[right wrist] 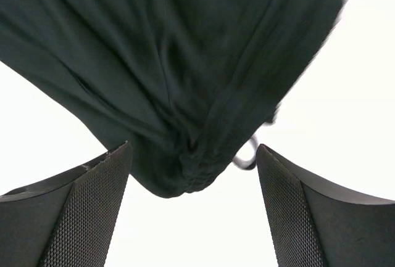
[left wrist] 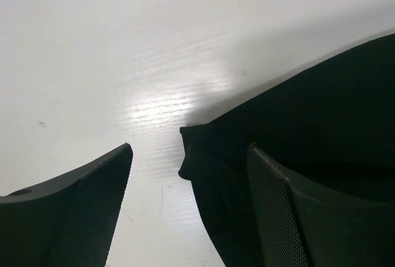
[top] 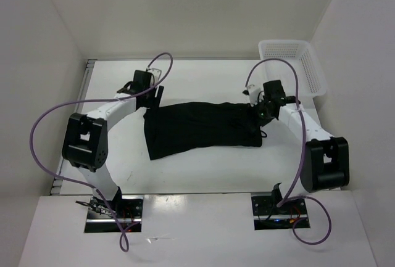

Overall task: Fold and stack the shorts
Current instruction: Fold the shorts

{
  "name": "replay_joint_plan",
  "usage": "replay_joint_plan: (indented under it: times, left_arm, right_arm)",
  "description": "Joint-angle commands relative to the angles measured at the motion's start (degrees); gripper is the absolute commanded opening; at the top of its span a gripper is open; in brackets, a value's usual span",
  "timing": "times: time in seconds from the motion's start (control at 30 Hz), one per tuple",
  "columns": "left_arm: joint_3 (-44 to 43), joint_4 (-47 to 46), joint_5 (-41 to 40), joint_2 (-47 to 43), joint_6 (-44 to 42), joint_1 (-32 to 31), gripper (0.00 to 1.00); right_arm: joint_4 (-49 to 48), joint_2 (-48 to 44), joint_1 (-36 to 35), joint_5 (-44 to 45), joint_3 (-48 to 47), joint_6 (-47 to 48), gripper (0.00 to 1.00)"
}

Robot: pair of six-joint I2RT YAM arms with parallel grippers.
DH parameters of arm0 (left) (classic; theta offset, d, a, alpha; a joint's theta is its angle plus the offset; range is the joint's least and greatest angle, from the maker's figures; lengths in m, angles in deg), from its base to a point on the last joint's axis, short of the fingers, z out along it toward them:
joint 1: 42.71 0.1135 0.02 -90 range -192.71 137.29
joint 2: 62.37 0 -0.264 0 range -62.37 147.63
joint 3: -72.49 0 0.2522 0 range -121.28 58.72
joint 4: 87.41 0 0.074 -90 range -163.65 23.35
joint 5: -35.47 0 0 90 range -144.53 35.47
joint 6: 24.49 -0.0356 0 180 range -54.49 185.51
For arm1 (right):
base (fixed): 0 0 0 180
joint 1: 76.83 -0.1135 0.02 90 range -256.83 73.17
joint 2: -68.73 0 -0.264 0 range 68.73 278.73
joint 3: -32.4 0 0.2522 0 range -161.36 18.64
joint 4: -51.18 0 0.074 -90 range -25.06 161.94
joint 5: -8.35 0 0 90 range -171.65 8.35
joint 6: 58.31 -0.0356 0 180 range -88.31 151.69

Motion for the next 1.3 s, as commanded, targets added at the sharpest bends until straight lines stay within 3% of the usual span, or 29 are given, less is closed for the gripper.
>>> replay_joint_plan:
  times: [0.0,0.07,0.1,0.27,0.37,0.5,0.63,0.7,0.83,0.97,1.13,1.27]
  left_arm:
    - [-2.47,2.13,-0.87,-8.91,-0.19,-4.26,0.82]
    - [0.24,7.39,2.9,-12.5,-0.19,-6.2,0.82]
    - [1.13,9.77,8.14,-13.4,-0.19,-8.39,0.78]
    - [7.9,20.15,16.89,-15.96,-0.19,-13.06,0.65]
    - [12.11,21.48,18.22,-15.96,-0.19,-13.77,0.65]
    - [16.6,19.91,16.73,-12.89,-0.19,-13.77,0.65]
    - [18.89,16.91,13.12,-11.3,-0.19,-13.77,0.62]
    - [20.81,14.9,10.23,-9.55,-0.19,-13.77,0.6]
    - [24.5,12.95,4.34,-9.01,-0.19,-13.77,0.55]
    - [26.35,8.75,-1.45,-9.53,-0.19,-13.77,0.52]
    - [29.35,1.27,-5.52,-8.23,-0.19,-10.97,0.46]
    - [28.74,0.21,-4.91,-9.0,-0.19,-9.82,0.46]
  right_arm:
    - [-1.1,-5.26,0.61,-5.81,-8.19,-0.33,0.86]
    - [-3.74,-2.28,0.61,-5.82,-9.6,-3.49,0.86]
    - [-4.8,-0.35,0.61,-3.3,-10.74,-4.81,0.86]
    - [-10.86,15.12,0.09,6.11,-17.16,-10.27,0.76]
    - [-13.41,19.68,-1.14,11.57,-19.8,-9.39,0.62]
    - [-13.42,23.3,-2.28,13.59,-22.17,-8.6,0.28]
    - [-11.4,26.2,-2.81,14.74,-22.18,-9.22,0.12]
    - [-11.4,28.83,-3.34,16.94,-22.96,-11.4,0.12]
    - [-10.87,34.2,-2.82,23.96,-28.04,-18.87,0.0]
    - [-11.4,35.44,-3.34,28.62,-32.8,-22.66,0.0]
    - [-9.21,33.86,-4.57,27.84,-35.97,-24.95,0.0]
    - [-8.15,29.3,-4.57,24.17,-31.51,-26.36,0.0]
